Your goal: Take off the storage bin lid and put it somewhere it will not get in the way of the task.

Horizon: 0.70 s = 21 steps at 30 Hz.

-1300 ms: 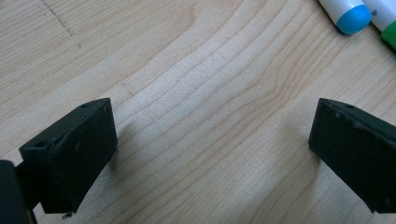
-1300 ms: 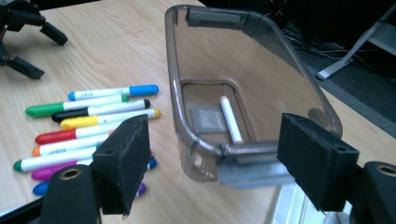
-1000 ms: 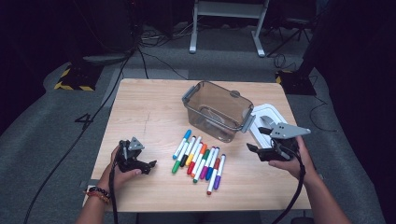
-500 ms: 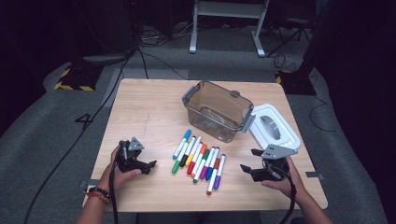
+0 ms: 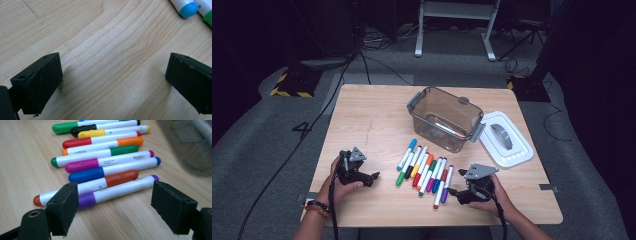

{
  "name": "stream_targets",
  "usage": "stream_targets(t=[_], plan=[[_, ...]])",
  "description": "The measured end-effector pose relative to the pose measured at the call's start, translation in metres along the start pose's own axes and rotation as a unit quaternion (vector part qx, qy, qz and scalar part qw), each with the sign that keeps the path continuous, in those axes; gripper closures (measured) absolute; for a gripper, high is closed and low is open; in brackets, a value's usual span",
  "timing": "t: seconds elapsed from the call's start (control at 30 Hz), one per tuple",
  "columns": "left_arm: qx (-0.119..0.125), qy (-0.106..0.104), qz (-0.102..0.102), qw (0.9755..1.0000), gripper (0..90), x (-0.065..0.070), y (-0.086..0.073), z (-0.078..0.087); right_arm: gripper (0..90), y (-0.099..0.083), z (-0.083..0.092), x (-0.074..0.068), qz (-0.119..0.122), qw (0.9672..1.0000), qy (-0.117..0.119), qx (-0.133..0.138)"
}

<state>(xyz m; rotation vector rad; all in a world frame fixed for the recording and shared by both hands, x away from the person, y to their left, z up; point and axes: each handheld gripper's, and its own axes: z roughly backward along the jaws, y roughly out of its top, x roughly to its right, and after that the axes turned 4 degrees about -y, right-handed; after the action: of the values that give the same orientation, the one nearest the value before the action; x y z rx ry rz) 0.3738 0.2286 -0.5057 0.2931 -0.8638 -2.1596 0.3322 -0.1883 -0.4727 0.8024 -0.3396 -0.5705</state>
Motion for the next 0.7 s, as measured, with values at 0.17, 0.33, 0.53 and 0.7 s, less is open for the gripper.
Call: stream_targets(t=[0.17,0.33,0.53,0.7], plan=[[0.0,0.0,-0.003,1.0,1.3,0.0,0.0,0.0,23.4,0.0,-0.013,-0.01,0.014,0.9997,0.009,-0.015],[0.0,-0.001,-0.003,1.0,1.3,-0.001,0.0,0.0,23.8,0.0,-0.017,-0.013,0.009,0.9998,0.006,-0.016],[0.0,-0.001,-0.003,1.0,1.3,0.0,0.0,0.0,24.6,-0.003,-0.018,-0.012,0.014,0.9996,0.001,-0.026],[0.0,0.0,-0.003,1.0,1.4,0.0,0.0,0.0,25.6,-0.015,-0.003,-0.002,-0.007,0.9992,0.005,-0.038]])
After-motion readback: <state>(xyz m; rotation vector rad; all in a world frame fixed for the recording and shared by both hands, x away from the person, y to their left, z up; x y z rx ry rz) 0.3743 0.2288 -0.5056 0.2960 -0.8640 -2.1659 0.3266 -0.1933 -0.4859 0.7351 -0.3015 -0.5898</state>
